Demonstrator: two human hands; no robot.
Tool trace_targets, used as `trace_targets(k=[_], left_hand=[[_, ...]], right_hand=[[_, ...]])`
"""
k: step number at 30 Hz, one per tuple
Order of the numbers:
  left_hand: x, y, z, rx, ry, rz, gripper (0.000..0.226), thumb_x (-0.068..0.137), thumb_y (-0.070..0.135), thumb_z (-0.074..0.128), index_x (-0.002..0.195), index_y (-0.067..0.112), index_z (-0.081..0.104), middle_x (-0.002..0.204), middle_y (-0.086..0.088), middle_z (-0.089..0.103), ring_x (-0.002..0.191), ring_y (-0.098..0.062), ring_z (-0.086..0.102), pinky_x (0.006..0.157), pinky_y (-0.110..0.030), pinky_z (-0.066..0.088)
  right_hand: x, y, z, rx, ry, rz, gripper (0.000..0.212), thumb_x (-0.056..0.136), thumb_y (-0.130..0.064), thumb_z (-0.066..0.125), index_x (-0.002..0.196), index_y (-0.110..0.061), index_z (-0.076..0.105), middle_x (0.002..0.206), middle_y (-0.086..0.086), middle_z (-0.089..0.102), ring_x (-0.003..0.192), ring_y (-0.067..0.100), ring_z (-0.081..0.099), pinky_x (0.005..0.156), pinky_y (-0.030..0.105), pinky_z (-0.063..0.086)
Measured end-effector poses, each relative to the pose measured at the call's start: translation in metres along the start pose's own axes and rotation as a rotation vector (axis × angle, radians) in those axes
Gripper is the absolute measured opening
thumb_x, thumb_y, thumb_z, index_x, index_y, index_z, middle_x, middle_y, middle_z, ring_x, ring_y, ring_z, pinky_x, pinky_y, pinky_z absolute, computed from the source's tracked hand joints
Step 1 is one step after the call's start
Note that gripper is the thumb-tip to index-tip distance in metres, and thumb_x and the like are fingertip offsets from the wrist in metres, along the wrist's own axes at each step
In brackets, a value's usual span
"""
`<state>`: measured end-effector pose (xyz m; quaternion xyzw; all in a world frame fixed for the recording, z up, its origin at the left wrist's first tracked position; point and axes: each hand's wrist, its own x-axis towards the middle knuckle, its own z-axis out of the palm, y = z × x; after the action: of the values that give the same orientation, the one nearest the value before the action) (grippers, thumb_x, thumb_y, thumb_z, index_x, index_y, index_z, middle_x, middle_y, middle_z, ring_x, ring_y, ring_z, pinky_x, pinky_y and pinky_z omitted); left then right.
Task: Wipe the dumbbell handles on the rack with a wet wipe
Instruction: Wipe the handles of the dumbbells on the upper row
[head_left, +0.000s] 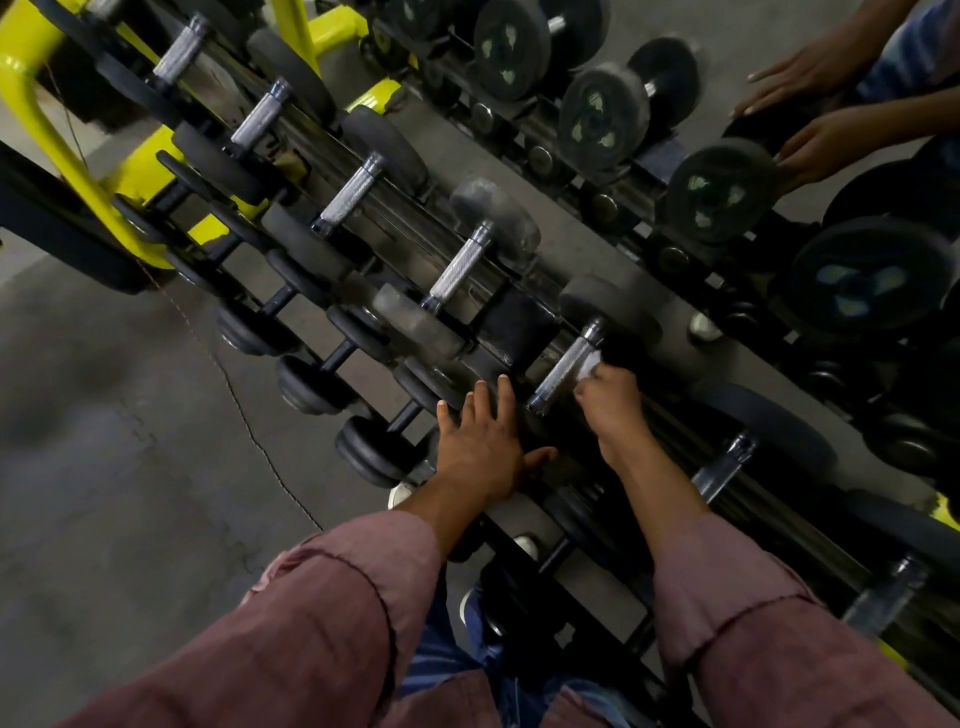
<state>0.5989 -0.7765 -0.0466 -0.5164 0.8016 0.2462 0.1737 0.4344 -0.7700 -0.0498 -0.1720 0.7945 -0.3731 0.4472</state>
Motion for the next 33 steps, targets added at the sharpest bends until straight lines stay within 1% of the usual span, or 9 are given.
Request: trace_targets(k=[2,5,11,16,21,25,27,30,33], left_hand=[[0.000,0.000,0.001,0.002,0.002,0.002,0.111,0.087,0.084,0.037,0.160,0.018,-0.015,0.169,-0.017,0.001,0.157,-0.030,0.006,0.122,-0.063,0.002],[0.000,0.000,0.000,0.007,0.008,0.006,0.112,0.087,0.085,0.036,0.160,0.018,-0.014,0.169,-0.017,0.001,0.157,-0.030,0.006,0.123,-0.063,0.002],[-0.001,0.002,0.000,0.016,0.011,-0.001,0.113,0.086,0.085,0.037,0.161,0.017,-0.014,0.169,-0.018,0.003,0.157,-0.030,0.007,0.122,-0.063,0.002],[0.000,0.001,-0.001,0.015,-0.001,0.001,0.112,0.087,0.085,0.036,0.161,0.017,-0.014,0.169,-0.018,0.001,0.157,-0.030,0.005,0.122,-0.063,0.001],[0.000,0.000,0.001,0.001,0.008,0.010,0.113,0.086,0.085,0.037,0.161,0.017,-0.013,0.169,-0.018,0.003,0.157,-0.031,0.007,0.122,-0.063,0.001],[0.000,0.001,0.000,0.002,0.009,0.002,0.113,0.086,0.085,0.037,0.161,0.018,-0.014,0.169,-0.018,0.002,0.157,-0.031,0.007,0.122,-0.063,0.001],[0.001,0.000,0.001,0.004,0.012,0.000,0.113,0.086,0.086,0.037,0.161,0.018,-0.014,0.169,-0.018,0.002,0.157,-0.030,0.006,0.122,-0.063,0.000],[0.001,0.000,0.001,0.004,0.011,-0.001,0.113,0.086,0.085,0.038,0.161,0.018,-0.014,0.169,-0.017,0.002,0.157,-0.030,0.006,0.122,-0.063,0.000],[0.001,0.001,0.001,0.004,0.012,0.000,0.112,0.086,0.085,0.039,0.161,0.019,-0.012,0.169,-0.017,0.003,0.157,-0.030,0.006,0.122,-0.063,0.000]], right_hand=[[-0.006,0.007,0.001,0.086,-0.095,0.093,0.027,0.082,0.008,0.049,0.069,-0.010,0.064,0.066,0.002,0.064,0.069,0.015,0.060,0.065,0.027,0.049],[-0.011,0.008,0.002,0.262,-0.187,0.188,0.030,0.084,0.015,0.044,0.077,-0.005,0.065,0.080,0.009,0.069,0.079,0.017,0.066,0.077,0.026,0.054],[-0.011,-0.006,0.008,0.437,-0.115,0.215,0.033,0.087,0.015,0.040,0.089,-0.010,0.061,0.089,0.004,0.066,0.084,0.013,0.063,0.073,0.020,0.048],[-0.011,0.007,0.006,0.271,-0.184,0.288,0.029,0.084,0.010,0.042,0.083,-0.008,0.064,0.077,0.008,0.065,0.073,0.018,0.059,0.064,0.027,0.043],[-0.014,0.013,-0.006,0.048,-0.269,0.210,0.035,0.079,0.011,0.043,0.064,-0.012,0.065,0.060,-0.004,0.066,0.068,0.014,0.058,0.067,0.029,0.042],[-0.011,0.011,-0.009,0.162,-0.294,0.243,0.037,0.081,0.016,0.038,0.066,-0.010,0.059,0.062,0.003,0.063,0.060,0.013,0.056,0.060,0.027,0.042],[-0.007,0.010,-0.004,0.181,-0.300,0.260,0.034,0.081,0.015,0.038,0.075,-0.009,0.062,0.069,0.006,0.063,0.061,0.014,0.055,0.058,0.026,0.040],[0.000,0.009,0.006,0.191,-0.252,0.298,0.032,0.080,0.015,0.038,0.077,-0.008,0.059,0.061,0.004,0.060,0.056,0.013,0.050,0.051,0.025,0.036],[0.006,0.007,0.008,0.231,-0.301,0.358,0.032,0.083,0.013,0.036,0.083,-0.006,0.062,0.070,0.010,0.061,0.062,0.019,0.056,0.048,0.024,0.045]])
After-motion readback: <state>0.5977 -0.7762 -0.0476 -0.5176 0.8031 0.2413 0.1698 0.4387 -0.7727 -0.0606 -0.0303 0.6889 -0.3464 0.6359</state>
